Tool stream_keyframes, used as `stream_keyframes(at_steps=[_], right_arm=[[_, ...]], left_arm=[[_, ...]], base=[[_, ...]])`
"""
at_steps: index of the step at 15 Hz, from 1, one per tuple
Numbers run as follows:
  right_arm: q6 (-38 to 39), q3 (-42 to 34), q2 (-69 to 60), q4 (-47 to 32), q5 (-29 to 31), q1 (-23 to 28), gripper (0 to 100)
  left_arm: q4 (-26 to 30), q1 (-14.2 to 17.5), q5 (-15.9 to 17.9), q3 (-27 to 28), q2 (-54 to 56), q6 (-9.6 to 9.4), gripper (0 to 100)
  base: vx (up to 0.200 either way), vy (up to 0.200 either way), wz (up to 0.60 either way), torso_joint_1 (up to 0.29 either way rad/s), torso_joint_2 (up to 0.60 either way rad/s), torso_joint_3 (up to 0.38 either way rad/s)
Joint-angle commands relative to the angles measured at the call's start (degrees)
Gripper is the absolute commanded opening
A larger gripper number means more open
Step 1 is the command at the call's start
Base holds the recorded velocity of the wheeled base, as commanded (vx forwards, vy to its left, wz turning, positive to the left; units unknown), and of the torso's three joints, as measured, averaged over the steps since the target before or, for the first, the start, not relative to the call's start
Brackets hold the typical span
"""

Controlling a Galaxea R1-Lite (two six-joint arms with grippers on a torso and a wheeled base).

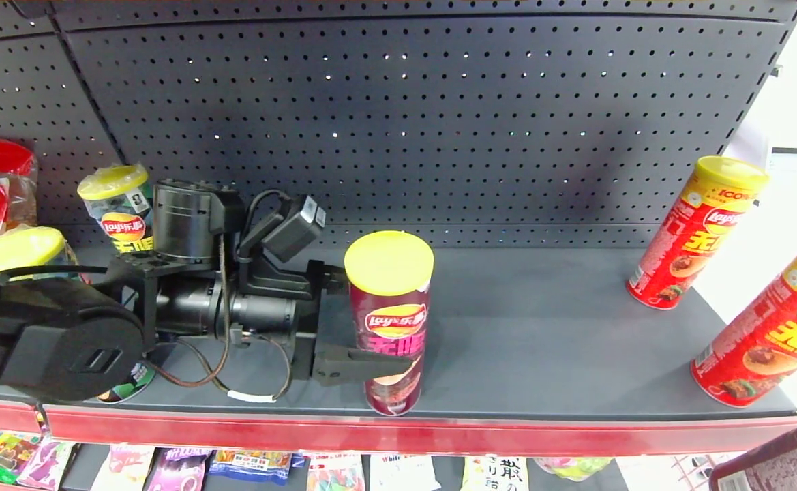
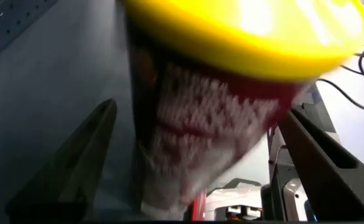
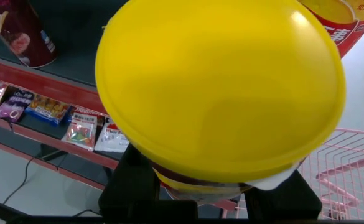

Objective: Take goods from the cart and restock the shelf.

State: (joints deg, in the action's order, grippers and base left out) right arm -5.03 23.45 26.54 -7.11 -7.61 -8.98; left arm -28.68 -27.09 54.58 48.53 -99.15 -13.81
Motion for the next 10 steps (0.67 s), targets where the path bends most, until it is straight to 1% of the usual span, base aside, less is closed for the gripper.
stream_keyframes(at_steps=[1,2,3,5,7,8,9,10], right_arm=[[-0.06,1.95,3.43,0.08,-0.74,-0.42,0],[-0.06,4.32,7.39,0.16,-3.64,-2.09,0],[-0.33,9.5,14.86,0.25,-5.23,-3.85,0],[-0.33,16.8,25.4,1.31,-5.4,-6.13,0],[-0.06,23.22,33.23,1.92,-5.49,-10.88,0],[-0.06,26.56,37.71,2.01,-5.66,-12.11,0],[-0.06,27.87,39.38,2.1,-5.84,-12.2,0],[-0.24,31.74,44.74,2.1,-7.25,-12.9,0]], left_arm=[[-0.06,2.13,-0.17,-2.74,3.87,-0.07,100],[-0.06,3.62,-0.79,-4.41,5.63,-0.25,100],[-0.14,5.38,-0.88,-6.87,8.44,-0.51,100],[-0.06,6.96,-2.11,-11.62,12.84,-0.25,100],[0.03,7.4,-3.6,-14.96,16.27,0.1,100],[0.03,7.75,-4.04,-16.71,17.85,0.28,100],[0.03,7.84,-4.3,-17.42,18.55,0.28,100],[0.03,8.1,-5.27,-19.7,20.48,0.36,100]], base=[[0.0,0.0,0.0,0.0,0.0,0.0],[0.0,0.0,0.0,0.0,0.0,0.0],[0.0,0.0,0.0,0.0,0.0,0.0],[0.0,0.0,0.0,0.0,0.0,0.0],[0.0,0.0,0.0,0.0,0.0,0.0],[0.0,0.0,0.0,0.0,0.0,0.0],[0.0,0.0,0.0,0.0,0.0,0.0],[0.0,0.0,0.0,0.0,0.0,0.0]])
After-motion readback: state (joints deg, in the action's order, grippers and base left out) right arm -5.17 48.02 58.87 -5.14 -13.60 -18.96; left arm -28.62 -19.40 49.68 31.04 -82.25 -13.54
